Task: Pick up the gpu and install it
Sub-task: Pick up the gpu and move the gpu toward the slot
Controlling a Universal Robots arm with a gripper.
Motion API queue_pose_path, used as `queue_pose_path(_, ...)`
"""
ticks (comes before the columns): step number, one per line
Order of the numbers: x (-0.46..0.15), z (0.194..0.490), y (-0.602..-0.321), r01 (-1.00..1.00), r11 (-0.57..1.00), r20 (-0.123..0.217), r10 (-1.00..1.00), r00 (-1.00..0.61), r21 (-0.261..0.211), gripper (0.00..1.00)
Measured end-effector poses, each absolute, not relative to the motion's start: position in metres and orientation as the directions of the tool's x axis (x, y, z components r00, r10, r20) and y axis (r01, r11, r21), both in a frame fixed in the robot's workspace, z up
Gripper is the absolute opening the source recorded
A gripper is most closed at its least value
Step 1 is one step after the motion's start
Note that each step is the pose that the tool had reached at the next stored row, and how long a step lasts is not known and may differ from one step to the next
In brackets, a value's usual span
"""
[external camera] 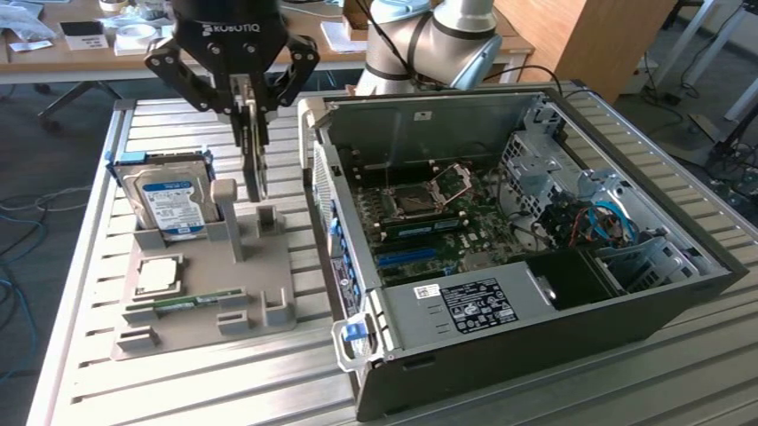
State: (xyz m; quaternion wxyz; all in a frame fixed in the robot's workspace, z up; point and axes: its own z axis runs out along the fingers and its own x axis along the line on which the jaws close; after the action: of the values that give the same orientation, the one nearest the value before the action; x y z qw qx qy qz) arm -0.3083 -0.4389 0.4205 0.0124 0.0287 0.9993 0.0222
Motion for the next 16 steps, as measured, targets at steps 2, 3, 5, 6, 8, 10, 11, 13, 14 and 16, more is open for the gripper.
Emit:
queue_pose_path(2,-0.307,0.42,-0.439,0.057,0.997,-0.023,0.058,-0.998,0.045,0.27)
queue_pose_path(3,-0.306,0.42,-0.439,0.057,0.997,-0.023,0.058,-0.998,0.045,0.27)
queue_pose_path(5,-0.303,0.42,-0.439,0.057,0.997,-0.023,0.058,-0.998,0.045,0.27)
queue_pose_path(6,-0.301,0.42,-0.439,0.057,0.997,-0.023,0.058,-0.998,0.045,0.27)
queue_pose_path(8,-0.299,0.42,-0.439,0.057,0.997,-0.023,0.058,-0.998,0.045,0.27)
queue_pose_path(10,-0.295,0.42,-0.439,0.057,0.997,-0.023,0.058,-0.998,0.046,0.27)
queue_pose_path(11,-0.294,0.42,-0.439,0.057,0.997,-0.023,0.058,-0.998,0.046,0.27)
queue_pose_path(13,-0.289,0.42,-0.439,0.057,0.997,-0.023,0.058,-0.998,0.047,0.27)
queue_pose_path(14,-0.287,0.42,-0.439,0.057,0.997,-0.023,0.058,-0.998,0.047,0.27)
queue_pose_path(16,-0.283,0.42,-0.439,0.057,0.997,-0.023,0.058,-0.998,0.048,0.27)
